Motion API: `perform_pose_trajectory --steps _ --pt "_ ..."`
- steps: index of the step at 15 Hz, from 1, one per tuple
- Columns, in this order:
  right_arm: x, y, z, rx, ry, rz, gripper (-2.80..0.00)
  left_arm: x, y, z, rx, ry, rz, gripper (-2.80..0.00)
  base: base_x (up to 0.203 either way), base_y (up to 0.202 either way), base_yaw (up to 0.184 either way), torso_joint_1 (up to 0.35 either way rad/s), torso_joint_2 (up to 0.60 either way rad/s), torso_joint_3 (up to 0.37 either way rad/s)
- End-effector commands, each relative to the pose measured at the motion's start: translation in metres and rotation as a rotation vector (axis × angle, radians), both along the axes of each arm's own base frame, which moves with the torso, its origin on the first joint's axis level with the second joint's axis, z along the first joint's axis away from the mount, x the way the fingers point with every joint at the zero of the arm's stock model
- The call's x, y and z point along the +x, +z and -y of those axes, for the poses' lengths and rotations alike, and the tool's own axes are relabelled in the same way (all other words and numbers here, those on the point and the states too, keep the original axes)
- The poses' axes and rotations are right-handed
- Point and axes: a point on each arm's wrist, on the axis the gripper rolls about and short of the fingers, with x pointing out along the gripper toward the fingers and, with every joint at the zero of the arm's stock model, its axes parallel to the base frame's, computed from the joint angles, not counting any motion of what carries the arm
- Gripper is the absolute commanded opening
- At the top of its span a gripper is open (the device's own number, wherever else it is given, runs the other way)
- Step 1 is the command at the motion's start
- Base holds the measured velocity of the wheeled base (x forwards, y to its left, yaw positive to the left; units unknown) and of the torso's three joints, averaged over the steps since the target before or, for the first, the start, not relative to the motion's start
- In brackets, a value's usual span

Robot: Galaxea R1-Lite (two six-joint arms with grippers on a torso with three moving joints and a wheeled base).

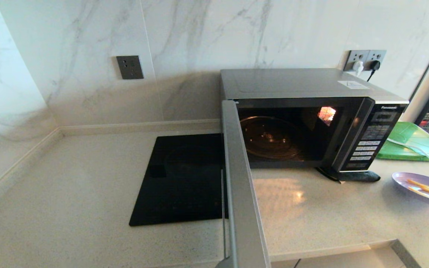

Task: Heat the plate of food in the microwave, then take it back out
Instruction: Put the plate in the microwave oven

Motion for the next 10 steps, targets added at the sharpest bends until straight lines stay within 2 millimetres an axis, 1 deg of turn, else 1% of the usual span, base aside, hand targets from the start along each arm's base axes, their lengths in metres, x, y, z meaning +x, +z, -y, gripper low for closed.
perform_pose_trajectory --steps 1,7,10 --pt "-0.002 0.007 -0.002 -0.007 -0.008 0.013 -2.80 0.000 0.000 0.000 -0.001 0.002 -0.001 -2.80 0.000 0.000 0.000 0.000 0.00 0.000" --pt "-0.008 0.021 -0.005 -0.030 -0.008 0.044 -2.80 0.000 0.000 0.000 -0.001 0.002 -0.001 -2.80 0.000 0.000 0.000 0.000 0.00 0.000" --pt "-0.017 0.030 -0.011 -0.036 -0.007 0.052 -2.80 0.000 0.000 0.000 -0.001 0.002 0.001 -2.80 0.000 0.000 0.000 0.000 0.00 0.000"
